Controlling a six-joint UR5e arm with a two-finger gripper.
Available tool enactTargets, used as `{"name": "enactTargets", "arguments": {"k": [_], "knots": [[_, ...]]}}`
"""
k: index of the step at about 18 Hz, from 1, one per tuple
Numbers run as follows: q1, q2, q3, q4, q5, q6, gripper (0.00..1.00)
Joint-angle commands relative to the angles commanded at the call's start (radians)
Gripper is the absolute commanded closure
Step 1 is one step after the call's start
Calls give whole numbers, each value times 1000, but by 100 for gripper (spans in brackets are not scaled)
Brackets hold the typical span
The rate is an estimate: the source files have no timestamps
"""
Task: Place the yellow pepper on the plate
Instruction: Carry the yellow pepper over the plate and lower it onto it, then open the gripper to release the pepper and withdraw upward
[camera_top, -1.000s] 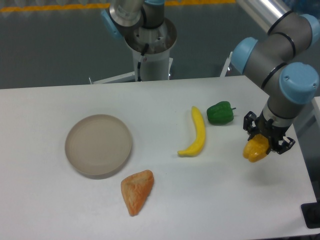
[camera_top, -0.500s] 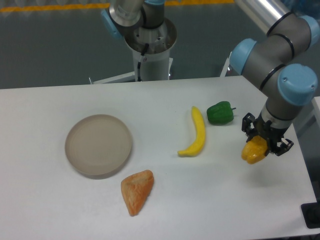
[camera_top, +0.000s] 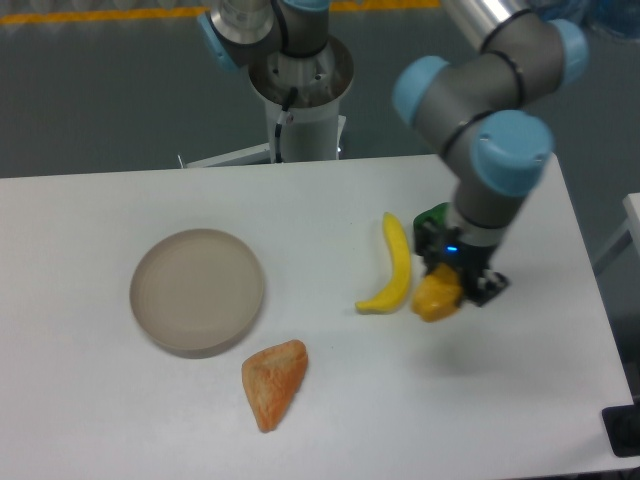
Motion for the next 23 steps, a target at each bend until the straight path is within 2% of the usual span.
{"name": "enactTargets", "arguments": {"k": [2, 8, 10, 12, 15, 18, 19, 21, 23], "knots": [[-99, 3, -8, -3, 3, -102, 93], [-316, 0, -42, 0, 0, -295, 92], [-361, -5, -61, 0, 0, -310, 87], [-394, -8, -113, 6, 0, -333, 85], [-425, -28, -175, 113, 2, -361, 81], [-442, -49, -175, 120, 2, -384, 78], [-462, -54, -173, 124, 3, -388, 62], [-465, -51, -160, 126, 11, -390, 0], [-465, -23, -155, 124, 17, -398, 0]]}}
